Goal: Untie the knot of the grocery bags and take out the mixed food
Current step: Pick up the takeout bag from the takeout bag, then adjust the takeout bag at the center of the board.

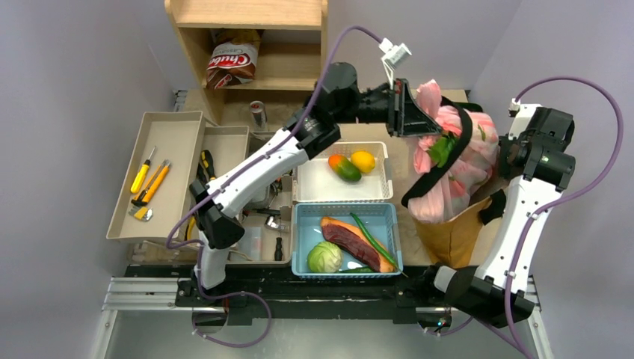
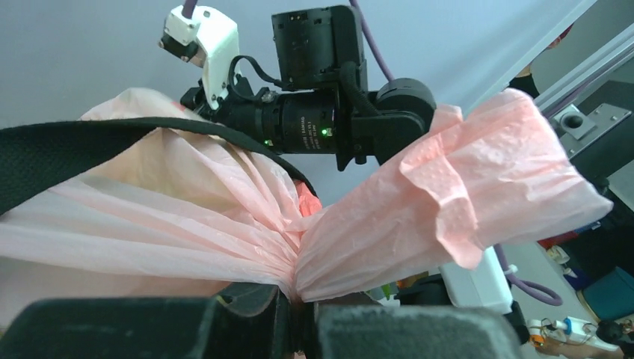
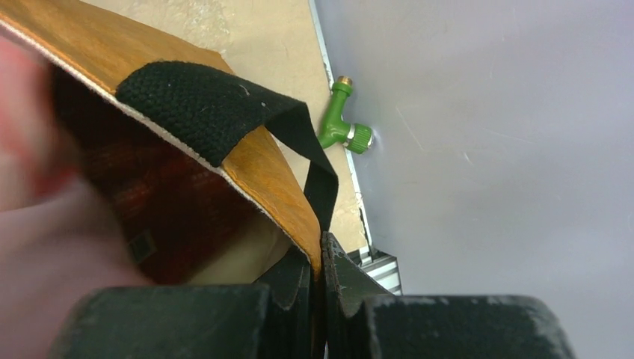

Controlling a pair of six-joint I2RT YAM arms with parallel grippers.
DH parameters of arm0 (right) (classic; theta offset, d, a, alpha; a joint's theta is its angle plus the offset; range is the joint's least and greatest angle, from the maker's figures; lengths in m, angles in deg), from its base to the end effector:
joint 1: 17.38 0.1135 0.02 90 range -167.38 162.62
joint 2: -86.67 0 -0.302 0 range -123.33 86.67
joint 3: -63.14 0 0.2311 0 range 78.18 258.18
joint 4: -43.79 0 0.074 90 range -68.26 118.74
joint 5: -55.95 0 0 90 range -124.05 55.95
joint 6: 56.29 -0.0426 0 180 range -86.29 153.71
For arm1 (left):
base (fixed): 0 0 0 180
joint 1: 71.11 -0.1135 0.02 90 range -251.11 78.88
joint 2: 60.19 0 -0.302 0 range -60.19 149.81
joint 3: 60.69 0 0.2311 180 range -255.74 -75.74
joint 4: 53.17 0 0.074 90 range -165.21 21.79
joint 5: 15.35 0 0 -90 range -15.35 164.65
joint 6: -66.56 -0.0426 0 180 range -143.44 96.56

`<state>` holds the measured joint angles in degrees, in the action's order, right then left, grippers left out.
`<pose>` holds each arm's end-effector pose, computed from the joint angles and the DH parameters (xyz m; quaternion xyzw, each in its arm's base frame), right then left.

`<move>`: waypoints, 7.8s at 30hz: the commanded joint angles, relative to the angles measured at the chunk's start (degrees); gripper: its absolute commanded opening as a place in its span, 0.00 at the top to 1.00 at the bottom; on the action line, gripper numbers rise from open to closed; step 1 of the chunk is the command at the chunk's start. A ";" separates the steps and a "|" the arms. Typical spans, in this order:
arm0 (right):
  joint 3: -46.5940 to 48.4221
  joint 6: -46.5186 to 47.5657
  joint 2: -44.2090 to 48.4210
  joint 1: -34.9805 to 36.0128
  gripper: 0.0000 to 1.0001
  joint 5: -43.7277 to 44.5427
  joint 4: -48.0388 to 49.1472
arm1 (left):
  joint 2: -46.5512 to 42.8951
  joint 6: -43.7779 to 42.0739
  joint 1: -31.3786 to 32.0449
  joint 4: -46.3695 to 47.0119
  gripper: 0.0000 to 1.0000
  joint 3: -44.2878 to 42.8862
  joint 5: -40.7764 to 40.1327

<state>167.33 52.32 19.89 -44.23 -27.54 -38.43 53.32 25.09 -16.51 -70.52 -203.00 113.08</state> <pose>0.1468 -0.0797 0.4495 0.0880 0.9178 -0.1966 0.3335 0.2381 -0.3807 0.5231 0.2861 0.5834 -0.7021 0.2912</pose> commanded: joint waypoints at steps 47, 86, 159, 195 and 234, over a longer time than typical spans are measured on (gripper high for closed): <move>11.43 18.05 9.22 -1.35 0.29 -60.53 -10.82 | 4.79 13.07 0.00 22.66 1.00 -9.97 11.03; 8.51 12.19 10.92 -1.27 1.00 -44.56 1.37 | -10.02 -24.43 -4.36 -7.48 0.44 6.65 -2.42; -12.26 8.52 16.53 -1.43 0.75 -34.32 5.71 | -18.42 -14.49 2.96 19.18 1.00 19.94 -3.73; -5.26 9.25 17.27 -1.37 1.00 -29.37 8.62 | -27.51 -26.72 -9.97 -0.57 1.00 29.23 -27.19; 0.68 9.12 18.09 -1.36 1.00 -36.93 4.87 | -11.72 -42.60 -11.62 -29.65 0.19 -5.99 -0.22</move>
<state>166.67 61.17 37.35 -45.26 -62.36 -35.15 36.75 -1.66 -34.47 -88.29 -192.05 109.32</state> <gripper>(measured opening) 0.004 0.799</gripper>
